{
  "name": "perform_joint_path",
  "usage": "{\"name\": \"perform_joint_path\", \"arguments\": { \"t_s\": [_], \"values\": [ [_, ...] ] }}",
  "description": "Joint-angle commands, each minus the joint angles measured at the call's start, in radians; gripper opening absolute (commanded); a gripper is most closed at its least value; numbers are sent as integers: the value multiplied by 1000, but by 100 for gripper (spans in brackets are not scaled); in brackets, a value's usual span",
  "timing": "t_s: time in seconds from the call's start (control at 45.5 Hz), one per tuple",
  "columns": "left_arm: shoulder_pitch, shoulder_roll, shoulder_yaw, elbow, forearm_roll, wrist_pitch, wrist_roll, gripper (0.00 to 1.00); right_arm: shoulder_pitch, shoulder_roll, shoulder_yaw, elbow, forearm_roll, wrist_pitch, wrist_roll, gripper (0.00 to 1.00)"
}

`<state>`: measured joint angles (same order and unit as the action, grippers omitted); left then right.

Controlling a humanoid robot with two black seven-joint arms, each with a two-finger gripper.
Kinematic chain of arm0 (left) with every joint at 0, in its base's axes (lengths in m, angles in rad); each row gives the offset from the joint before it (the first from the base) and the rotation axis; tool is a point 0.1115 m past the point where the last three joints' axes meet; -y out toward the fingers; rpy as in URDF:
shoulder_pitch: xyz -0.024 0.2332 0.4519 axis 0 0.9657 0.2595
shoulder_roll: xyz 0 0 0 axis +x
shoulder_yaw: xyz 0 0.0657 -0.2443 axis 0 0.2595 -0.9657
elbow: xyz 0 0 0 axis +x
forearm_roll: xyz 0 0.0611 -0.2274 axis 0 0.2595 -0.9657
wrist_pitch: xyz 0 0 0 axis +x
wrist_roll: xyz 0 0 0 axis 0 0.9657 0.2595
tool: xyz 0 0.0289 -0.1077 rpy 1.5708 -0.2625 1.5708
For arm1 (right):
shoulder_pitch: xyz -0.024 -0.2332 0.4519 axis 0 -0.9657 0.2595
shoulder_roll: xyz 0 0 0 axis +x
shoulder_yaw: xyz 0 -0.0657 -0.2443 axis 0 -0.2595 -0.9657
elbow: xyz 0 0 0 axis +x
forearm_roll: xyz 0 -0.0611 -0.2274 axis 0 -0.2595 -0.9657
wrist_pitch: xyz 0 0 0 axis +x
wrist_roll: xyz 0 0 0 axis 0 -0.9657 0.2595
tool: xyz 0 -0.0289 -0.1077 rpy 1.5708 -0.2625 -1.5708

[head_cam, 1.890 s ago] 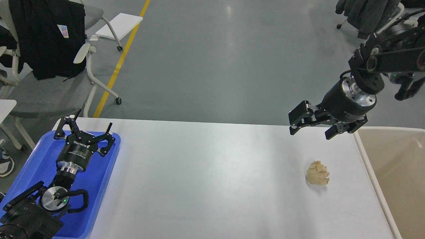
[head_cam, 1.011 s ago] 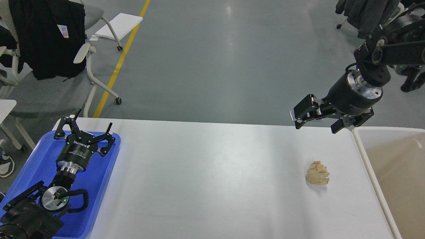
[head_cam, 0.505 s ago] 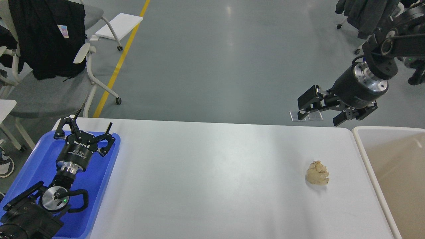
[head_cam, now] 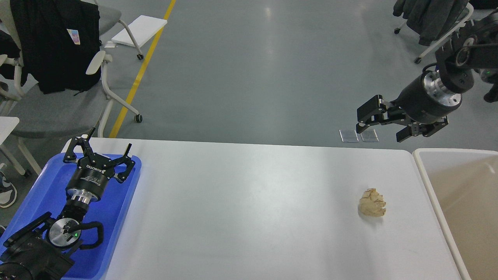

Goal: Tidy desktop
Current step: 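Move the open right gripper toward the crumpled beige paper ball, then lower the right gripper onto the paper ball and close it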

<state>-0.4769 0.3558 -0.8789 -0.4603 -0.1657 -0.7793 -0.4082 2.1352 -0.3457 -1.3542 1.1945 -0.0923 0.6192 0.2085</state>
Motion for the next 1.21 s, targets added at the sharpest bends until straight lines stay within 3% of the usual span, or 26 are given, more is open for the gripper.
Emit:
{"name": "perform_joint_path", "arguments": {
  "t_s": [0.0, 0.198, 0.527, 0.791, 1.187],
  "values": [
    [0, 0, 0, 0, 0, 0, 0, 99, -112, 5, 10, -62, -37, -79, 0, 100],
    [0, 0, 0, 0, 0, 0, 0, 99, -311, 70, 10, -208, -29, -174, -1, 100],
    [0, 0, 0, 0, 0, 0, 0, 99, -541, 145, 12, -295, -15, -299, -1, 100],
    [0, 0, 0, 0, 0, 0, 0, 99, -689, 152, 10, -443, -18, -326, -1, 100],
    [0, 0, 0, 0, 0, 0, 0, 99, -810, 154, 12, -504, -18, -365, -3, 100]
  ]
}}
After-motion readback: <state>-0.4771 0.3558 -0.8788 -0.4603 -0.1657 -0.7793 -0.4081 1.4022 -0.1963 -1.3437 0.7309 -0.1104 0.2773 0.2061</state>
